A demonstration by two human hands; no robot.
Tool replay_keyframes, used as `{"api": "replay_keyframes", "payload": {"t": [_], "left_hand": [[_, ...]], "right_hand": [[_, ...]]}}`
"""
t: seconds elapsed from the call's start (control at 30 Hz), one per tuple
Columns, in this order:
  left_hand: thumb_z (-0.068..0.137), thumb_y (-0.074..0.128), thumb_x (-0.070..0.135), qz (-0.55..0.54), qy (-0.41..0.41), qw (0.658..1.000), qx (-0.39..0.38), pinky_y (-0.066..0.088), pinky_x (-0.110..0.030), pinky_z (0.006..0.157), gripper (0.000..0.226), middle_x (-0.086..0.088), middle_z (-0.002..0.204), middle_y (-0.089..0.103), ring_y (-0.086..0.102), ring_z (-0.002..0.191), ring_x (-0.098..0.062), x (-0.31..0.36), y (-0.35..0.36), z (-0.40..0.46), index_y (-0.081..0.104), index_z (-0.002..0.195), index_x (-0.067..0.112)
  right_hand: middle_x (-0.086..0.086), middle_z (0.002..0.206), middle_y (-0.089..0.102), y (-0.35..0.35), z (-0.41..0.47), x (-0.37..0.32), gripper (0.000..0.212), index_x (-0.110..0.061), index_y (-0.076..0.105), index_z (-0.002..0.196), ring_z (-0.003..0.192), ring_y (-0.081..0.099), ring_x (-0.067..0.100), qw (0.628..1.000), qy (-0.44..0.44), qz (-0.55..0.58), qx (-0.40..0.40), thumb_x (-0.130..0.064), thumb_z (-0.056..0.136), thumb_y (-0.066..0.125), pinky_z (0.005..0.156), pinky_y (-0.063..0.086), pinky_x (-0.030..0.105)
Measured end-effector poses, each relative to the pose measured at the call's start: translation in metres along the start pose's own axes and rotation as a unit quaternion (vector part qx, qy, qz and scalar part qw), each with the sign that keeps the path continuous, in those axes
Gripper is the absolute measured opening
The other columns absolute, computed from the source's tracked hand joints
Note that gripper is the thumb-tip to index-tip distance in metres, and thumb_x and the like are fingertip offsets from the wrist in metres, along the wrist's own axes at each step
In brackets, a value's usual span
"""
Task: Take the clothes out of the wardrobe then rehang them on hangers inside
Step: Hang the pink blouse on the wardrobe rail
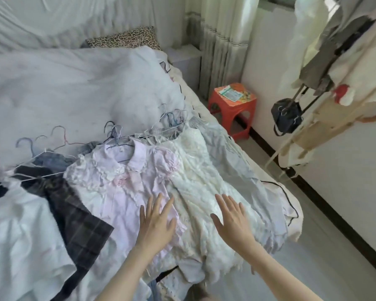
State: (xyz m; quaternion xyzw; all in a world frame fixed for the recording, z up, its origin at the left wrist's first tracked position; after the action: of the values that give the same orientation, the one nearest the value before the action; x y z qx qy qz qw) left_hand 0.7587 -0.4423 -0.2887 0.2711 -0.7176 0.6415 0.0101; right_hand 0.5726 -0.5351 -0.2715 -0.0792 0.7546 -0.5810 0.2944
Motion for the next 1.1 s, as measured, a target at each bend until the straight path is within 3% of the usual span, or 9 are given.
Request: {"api": "replay_keyframes", "payload": {"t": [0.3, 0.43, 0.63, 0.83, 0.97, 1.03, 1.1], "left_hand": [[0.099, 0.033, 0.035, -0.007, -0.094, 0.993, -0.065, -0.002, -0.044, 0.115, 0.055, -0.002, 0.157, -0.002, -0.009, 0.143, -0.024, -0.059, 0.009, 0.106, 0.01, 0.148, 0.03], [0.099, 0.032, 0.032, -0.023, -0.118, 0.989, -0.081, -0.002, -0.042, 0.114, 0.054, -0.001, 0.157, -0.003, -0.009, 0.144, -0.023, -0.079, 0.021, 0.139, 0.01, 0.148, 0.031], [0.099, 0.034, 0.031, -0.008, -0.157, 0.982, -0.102, 0.0, -0.045, 0.115, 0.053, -0.004, 0.157, 0.0, -0.005, 0.144, -0.026, -0.148, 0.044, 0.176, 0.013, 0.148, 0.028], [0.088, 0.044, 0.029, 0.037, -0.182, 0.982, -0.014, 0.027, -0.063, 0.101, 0.051, -0.021, 0.145, 0.036, 0.03, 0.134, -0.043, -0.261, 0.015, 0.221, 0.045, 0.136, 0.01], [0.097, 0.04, 0.025, 0.078, -0.236, 0.969, -0.007, 0.005, -0.052, 0.112, 0.055, -0.014, 0.155, 0.012, 0.006, 0.143, -0.032, -0.337, -0.015, 0.252, 0.02, 0.147, 0.011], [0.097, 0.035, 0.027, 0.111, -0.234, 0.966, -0.004, 0.002, -0.052, 0.112, 0.055, -0.01, 0.154, 0.016, 0.009, 0.142, -0.027, -0.363, -0.023, 0.265, 0.018, 0.147, 0.01], [0.097, 0.035, 0.028, 0.135, -0.229, 0.964, 0.007, 0.0, -0.055, 0.111, 0.053, -0.008, 0.147, 0.032, 0.024, 0.137, -0.026, -0.379, -0.028, 0.275, 0.024, 0.144, 0.009]], "right_hand": [[0.002, 0.154, 0.021, 0.02, 0.144, 0.003, 0.058, -0.02, 0.015, 0.148, 0.143, 0.012, 0.018, 0.998, -0.035, -0.001, -0.061, -0.039, 0.098, 0.036, 0.116, 0.006, 0.037], [0.007, 0.151, 0.028, 0.048, 0.196, 0.002, 0.058, -0.017, 0.02, 0.147, 0.142, 0.019, 0.022, 0.994, -0.048, -0.008, -0.095, -0.037, 0.097, 0.04, 0.115, 0.011, 0.041], [0.005, 0.153, 0.024, 0.1, 0.274, -0.023, 0.057, -0.019, 0.017, 0.148, 0.142, 0.016, 0.02, 0.986, -0.058, -0.027, -0.151, -0.038, 0.098, 0.038, 0.116, 0.009, 0.038], [0.009, 0.15, 0.03, 0.144, 0.356, -0.084, 0.056, -0.016, 0.022, 0.147, 0.139, 0.024, 0.023, 0.982, -0.101, -0.022, -0.157, -0.034, 0.097, 0.041, 0.115, 0.015, 0.042], [0.006, 0.152, 0.026, 0.168, 0.405, -0.127, 0.056, -0.015, 0.019, 0.148, 0.141, 0.019, 0.021, 0.979, -0.121, -0.036, -0.157, -0.034, 0.098, 0.037, 0.116, 0.008, 0.041], [0.002, 0.153, 0.024, 0.182, 0.424, -0.141, 0.056, -0.016, 0.016, 0.148, 0.142, 0.015, 0.018, 0.977, -0.114, -0.067, -0.168, -0.036, 0.099, 0.033, 0.115, 0.003, 0.041], [0.0, 0.148, 0.034, 0.194, 0.437, -0.152, 0.053, -0.016, 0.021, 0.146, 0.139, 0.02, 0.019, 0.976, -0.103, -0.088, -0.168, -0.036, 0.098, 0.034, 0.113, 0.006, 0.042]]}}
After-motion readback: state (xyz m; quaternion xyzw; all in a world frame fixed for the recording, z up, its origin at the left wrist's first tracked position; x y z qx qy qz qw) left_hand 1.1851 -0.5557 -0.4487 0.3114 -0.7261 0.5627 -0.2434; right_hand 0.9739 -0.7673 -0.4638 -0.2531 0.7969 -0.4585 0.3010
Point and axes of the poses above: each hand's wrist, its own z-axis towards the middle knuckle, its own y-axis out of the palm, x = y × z, the point moved 5 cm from there along z, towards the middle knuckle
